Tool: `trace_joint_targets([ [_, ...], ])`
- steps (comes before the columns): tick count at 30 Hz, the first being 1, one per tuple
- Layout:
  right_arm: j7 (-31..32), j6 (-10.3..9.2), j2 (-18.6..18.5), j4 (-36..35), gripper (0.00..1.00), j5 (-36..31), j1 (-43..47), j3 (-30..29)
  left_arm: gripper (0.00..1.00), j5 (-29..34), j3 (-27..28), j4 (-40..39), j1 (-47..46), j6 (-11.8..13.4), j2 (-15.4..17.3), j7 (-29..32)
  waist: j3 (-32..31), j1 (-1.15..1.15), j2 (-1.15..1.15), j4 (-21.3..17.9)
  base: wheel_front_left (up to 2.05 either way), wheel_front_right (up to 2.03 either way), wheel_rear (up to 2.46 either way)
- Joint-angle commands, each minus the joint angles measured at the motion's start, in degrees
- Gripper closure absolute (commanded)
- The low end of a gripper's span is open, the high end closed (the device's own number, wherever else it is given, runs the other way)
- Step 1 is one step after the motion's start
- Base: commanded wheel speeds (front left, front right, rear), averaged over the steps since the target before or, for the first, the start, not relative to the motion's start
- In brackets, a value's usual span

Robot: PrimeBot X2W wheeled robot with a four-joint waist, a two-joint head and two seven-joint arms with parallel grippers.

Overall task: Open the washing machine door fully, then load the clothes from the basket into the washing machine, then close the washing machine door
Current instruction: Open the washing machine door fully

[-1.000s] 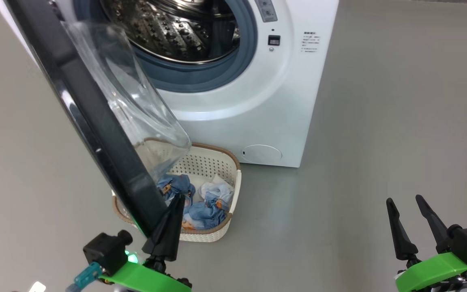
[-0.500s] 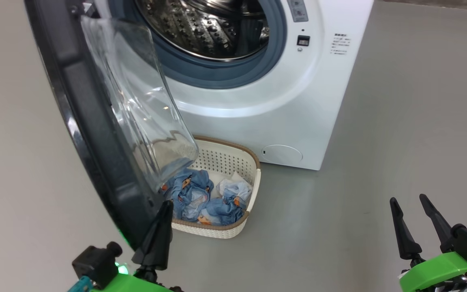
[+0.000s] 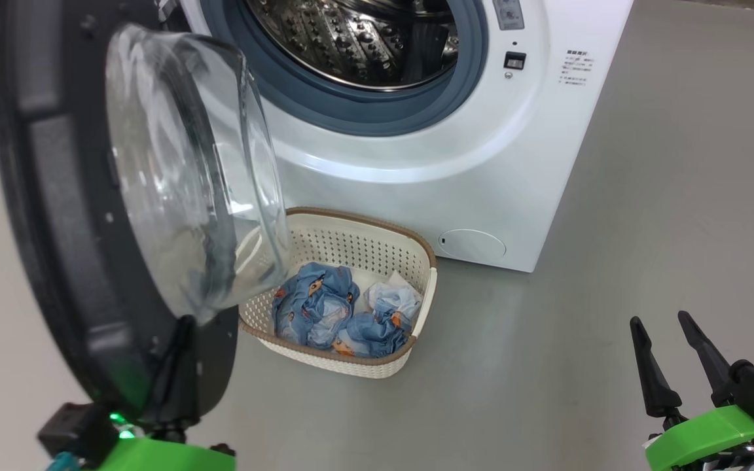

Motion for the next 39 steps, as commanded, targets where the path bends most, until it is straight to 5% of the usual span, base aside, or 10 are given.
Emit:
trace_joint_targets([
  [1, -0.7, 0.1, -1.0, -1.6, 0.0, -0.3, -0.9, 1.1, 1.0, 0.4, 3.3, -1.7, -0.7, 0.7, 1.3, -0.4, 0.1, 0.0, 0.0, 0.1, 0.0, 0.0, 0.0],
  [26, -0.7, 0.1, -1.8, -1.9, 0.0, -0.4, -2.4, 1.1, 1.0, 1.5, 23.2, 5.5, -6.3, 3.5, 4.0, -0.4, 3.8, 0.0, 0.0, 0.0, 0.0, 0.0, 0.0],
  [39, -0.7, 0.1, -2.2, -2.1, 0.0, -0.7, -3.7, 1.5, 1.0, 3.4, 31.6, 13.4, -13.2, 4.4, 9.0, -0.4, 6.0, 0.0, 0.0, -0.9, 0.0, 0.0, 0.0],
])
